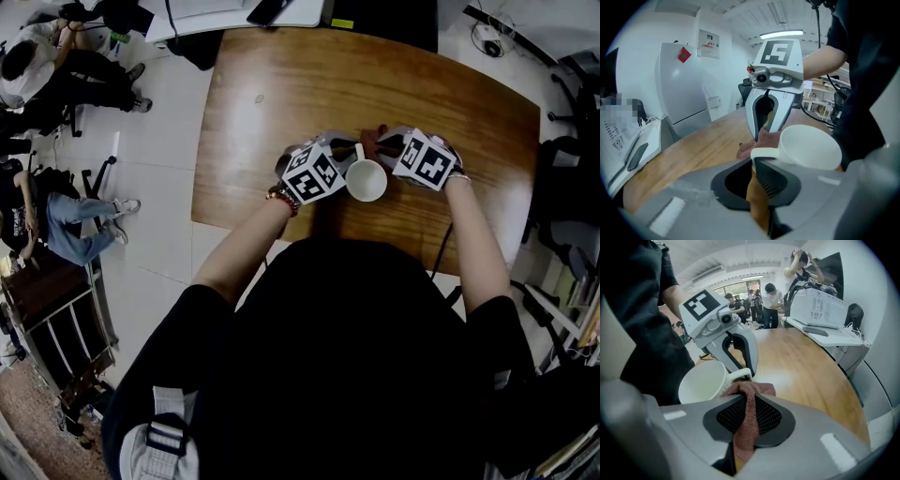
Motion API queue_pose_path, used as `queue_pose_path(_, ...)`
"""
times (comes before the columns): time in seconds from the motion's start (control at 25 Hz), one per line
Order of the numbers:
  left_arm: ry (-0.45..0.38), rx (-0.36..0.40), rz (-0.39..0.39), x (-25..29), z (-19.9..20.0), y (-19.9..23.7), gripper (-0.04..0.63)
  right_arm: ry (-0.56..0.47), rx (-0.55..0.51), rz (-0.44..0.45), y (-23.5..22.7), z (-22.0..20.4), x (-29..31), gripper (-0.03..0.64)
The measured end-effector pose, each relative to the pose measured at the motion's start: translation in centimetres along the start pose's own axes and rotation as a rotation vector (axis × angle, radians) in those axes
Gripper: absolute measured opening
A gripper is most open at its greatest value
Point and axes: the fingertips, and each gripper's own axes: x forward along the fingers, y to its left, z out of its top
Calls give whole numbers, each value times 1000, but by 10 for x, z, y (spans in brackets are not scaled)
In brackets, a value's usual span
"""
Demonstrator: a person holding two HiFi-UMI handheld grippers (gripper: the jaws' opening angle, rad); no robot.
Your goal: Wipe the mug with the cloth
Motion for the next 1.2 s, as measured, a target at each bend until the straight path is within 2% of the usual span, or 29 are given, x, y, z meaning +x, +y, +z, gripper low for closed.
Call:
queue_pose_path(0.08, 0, -7, 2, 1, -1, 0, 26, -2, 7, -4, 1, 0, 8, 48)
queue_pose_path(0.24, 1, -11, 2, 2, -1, 0, 26, 60, 29, -54, -5, -17, 19, 48)
queue_pose_path(0.52, 4, -25, 5, 1, -1, 2, 26, 26, 64, -139, -6, -21, 20, 49)
queue_pose_path(0.76, -7, -49, 12, 0, -3, 1, 26, 20, 24, -176, 3, -19, -3, 49)
queue_pose_path(1.0, -23, -97, 22, -1, -2, 2, 26, 1, 69, -258, 2, -34, -38, 49)
queue_pose_path(1.12, -26, -100, 35, -3, -1, 3, 26, 27, 95, -280, 12, -50, -52, 49)
queue_pose_path(1.2, -26, -106, 41, -3, -2, 5, 27, 71, 93, -261, 26, -64, -52, 49)
